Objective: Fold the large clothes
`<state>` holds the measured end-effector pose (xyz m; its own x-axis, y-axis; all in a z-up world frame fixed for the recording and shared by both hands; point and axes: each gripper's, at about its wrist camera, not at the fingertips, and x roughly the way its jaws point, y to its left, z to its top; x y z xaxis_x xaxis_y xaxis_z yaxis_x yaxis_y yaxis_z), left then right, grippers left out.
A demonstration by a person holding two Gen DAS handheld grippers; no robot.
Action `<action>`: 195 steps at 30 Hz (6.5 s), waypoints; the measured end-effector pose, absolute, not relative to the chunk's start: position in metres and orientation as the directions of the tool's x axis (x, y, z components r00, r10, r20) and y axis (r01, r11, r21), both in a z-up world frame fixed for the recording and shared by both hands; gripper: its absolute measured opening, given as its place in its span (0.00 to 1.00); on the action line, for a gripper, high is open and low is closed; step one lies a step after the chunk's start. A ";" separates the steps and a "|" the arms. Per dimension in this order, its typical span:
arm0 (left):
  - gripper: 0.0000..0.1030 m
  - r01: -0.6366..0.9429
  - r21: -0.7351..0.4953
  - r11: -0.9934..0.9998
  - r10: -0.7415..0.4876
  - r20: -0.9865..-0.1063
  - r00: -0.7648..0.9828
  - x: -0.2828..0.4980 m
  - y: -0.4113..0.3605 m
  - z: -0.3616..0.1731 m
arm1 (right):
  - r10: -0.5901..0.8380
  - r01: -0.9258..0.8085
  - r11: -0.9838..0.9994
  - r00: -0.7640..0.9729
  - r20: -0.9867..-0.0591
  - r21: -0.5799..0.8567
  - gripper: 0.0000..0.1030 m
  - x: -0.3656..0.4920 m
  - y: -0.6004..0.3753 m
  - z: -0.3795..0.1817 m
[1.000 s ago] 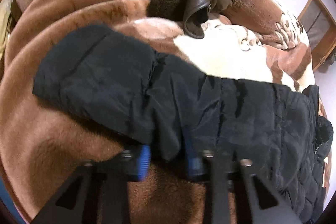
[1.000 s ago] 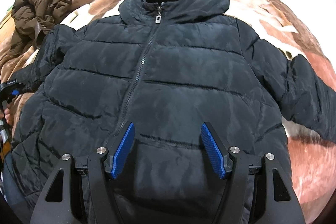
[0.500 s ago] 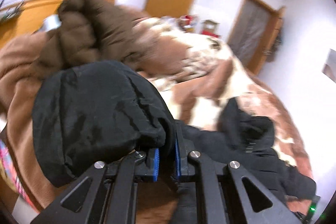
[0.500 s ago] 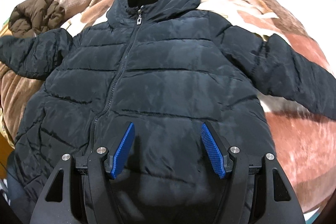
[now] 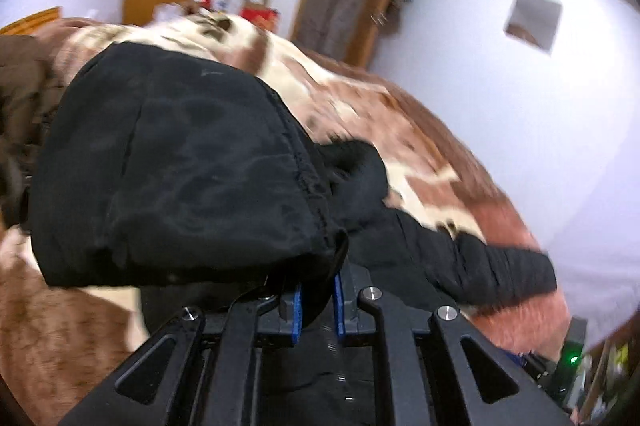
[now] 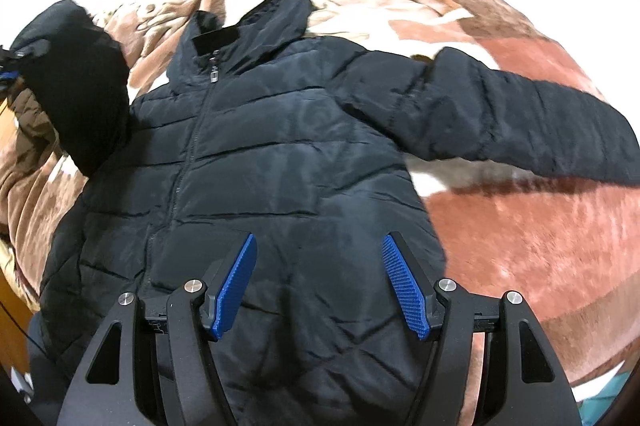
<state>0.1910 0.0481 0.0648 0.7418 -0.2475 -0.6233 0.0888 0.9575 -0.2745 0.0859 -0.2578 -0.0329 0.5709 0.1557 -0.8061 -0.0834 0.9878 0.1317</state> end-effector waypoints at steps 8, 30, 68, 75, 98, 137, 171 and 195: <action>0.58 0.195 -0.377 0.905 -0.415 -0.692 0.590 0.228 -0.034 -0.005 | 0.132 -0.029 0.990 0.544 -0.828 0.139 0.64 0.092 -0.282 -0.051; 0.61 -0.150 -0.177 0.973 -0.045 -0.779 0.626 0.252 0.127 -0.043 | 0.213 -0.194 0.974 0.583 -0.784 0.121 0.41 0.211 -0.206 -0.050; 0.59 -0.036 -0.220 0.975 -0.154 -0.779 0.608 0.121 0.063 -0.027 | 0.205 -0.088 0.978 0.599 -0.774 0.191 0.40 0.120 -0.246 -0.022; 0.59 0.011 -0.246 0.969 -0.197 -0.747 0.635 0.057 0.030 0.005 | 0.189 -0.063 0.979 0.655 -0.732 0.196 0.40 0.064 -0.261 0.008; 0.59 0.104 -0.178 0.979 -0.201 -0.725 0.658 0.032 -0.026 0.016 | 0.108 0.022 0.985 0.705 -0.701 0.173 0.40 0.033 -0.314 0.010; 0.59 -0.001 -0.146 0.989 -0.117 -0.794 0.596 0.192 -0.018 -0.063 | 0.002 0.503 0.730 0.675 -0.738 0.462 0.52 0.153 -0.546 -0.085; 0.59 -0.149 -0.280 0.948 -0.112 -0.735 0.668 0.114 0.072 -0.033 | 0.406 -0.216 0.911 0.616 -0.675 0.351 0.09 0.198 -0.203 0.026; 0.59 -0.042 -0.290 0.956 -0.175 -0.680 0.712 0.152 0.053 -0.007 | 0.415 -0.182 0.902 0.613 -0.672 0.391 0.47 0.190 -0.244 -0.006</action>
